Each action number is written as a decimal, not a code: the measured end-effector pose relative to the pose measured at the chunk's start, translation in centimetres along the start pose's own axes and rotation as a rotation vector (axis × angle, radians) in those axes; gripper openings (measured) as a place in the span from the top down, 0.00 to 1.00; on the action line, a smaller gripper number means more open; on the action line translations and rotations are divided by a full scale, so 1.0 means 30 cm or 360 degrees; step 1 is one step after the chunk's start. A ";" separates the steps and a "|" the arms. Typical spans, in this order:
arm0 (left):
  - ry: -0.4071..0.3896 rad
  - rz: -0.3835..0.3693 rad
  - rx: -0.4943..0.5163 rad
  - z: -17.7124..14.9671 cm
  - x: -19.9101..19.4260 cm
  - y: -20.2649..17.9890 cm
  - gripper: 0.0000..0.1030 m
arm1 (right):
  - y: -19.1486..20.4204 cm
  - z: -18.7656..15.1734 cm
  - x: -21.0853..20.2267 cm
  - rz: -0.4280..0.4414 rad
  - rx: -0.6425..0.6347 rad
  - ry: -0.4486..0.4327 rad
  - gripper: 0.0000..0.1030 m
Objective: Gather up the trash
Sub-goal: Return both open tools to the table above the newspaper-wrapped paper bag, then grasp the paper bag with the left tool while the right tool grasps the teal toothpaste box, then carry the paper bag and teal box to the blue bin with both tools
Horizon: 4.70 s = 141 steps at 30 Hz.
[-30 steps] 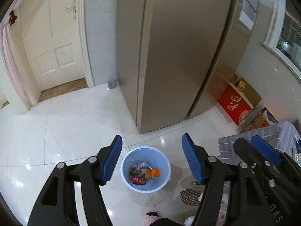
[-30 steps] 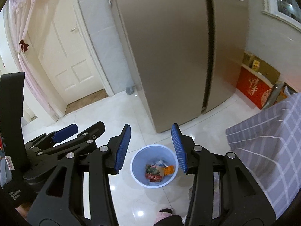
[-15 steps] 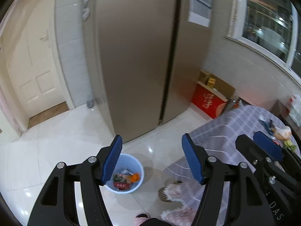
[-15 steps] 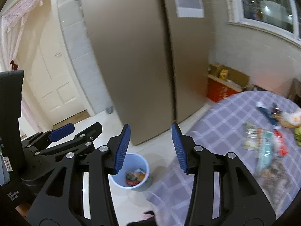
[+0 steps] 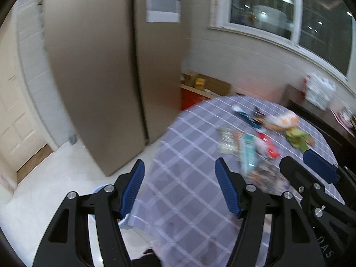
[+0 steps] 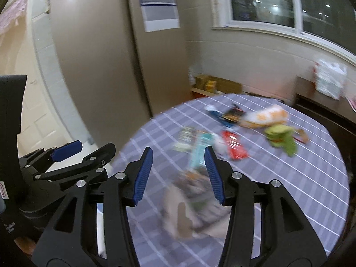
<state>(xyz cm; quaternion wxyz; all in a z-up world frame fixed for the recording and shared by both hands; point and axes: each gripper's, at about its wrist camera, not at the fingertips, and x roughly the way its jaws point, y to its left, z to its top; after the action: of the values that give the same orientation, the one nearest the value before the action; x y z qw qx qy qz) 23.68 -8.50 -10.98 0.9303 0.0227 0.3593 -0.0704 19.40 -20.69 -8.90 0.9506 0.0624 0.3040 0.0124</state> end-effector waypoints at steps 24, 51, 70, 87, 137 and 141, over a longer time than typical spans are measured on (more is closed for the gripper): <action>0.0285 -0.0255 0.0096 -0.145 0.161 -0.229 0.33 | -0.287 -0.183 0.018 -0.0181 0.0214 0.0164 0.37; 0.0244 -0.0109 0.0046 -0.157 0.163 -0.207 0.19 | -0.287 -0.195 0.036 -0.0243 0.0206 0.0168 0.36; 0.0298 -0.0341 -0.0042 -0.176 0.206 -0.191 0.33 | -0.283 -0.195 0.057 -0.0198 0.0240 0.0182 0.36; -0.0033 -0.0420 -0.0084 -0.100 0.076 -0.087 0.80 | -0.204 -0.140 0.088 -0.0158 0.0175 0.0179 0.36; -0.0338 -0.0250 -0.0301 -0.071 -0.072 0.273 0.82 | 0.148 -0.066 0.198 0.0009 -0.0046 0.0254 0.92; -0.0356 -0.0216 -0.0341 -0.073 -0.091 0.332 0.82 | 0.195 -0.040 0.184 0.0039 -0.0064 0.0227 0.92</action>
<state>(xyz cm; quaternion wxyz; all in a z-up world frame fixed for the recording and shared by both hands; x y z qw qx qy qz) 21.68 1.86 -10.85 0.9547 -0.1088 0.2595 -0.0965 23.29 -14.42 -12.30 0.9273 0.0458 0.3699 0.0346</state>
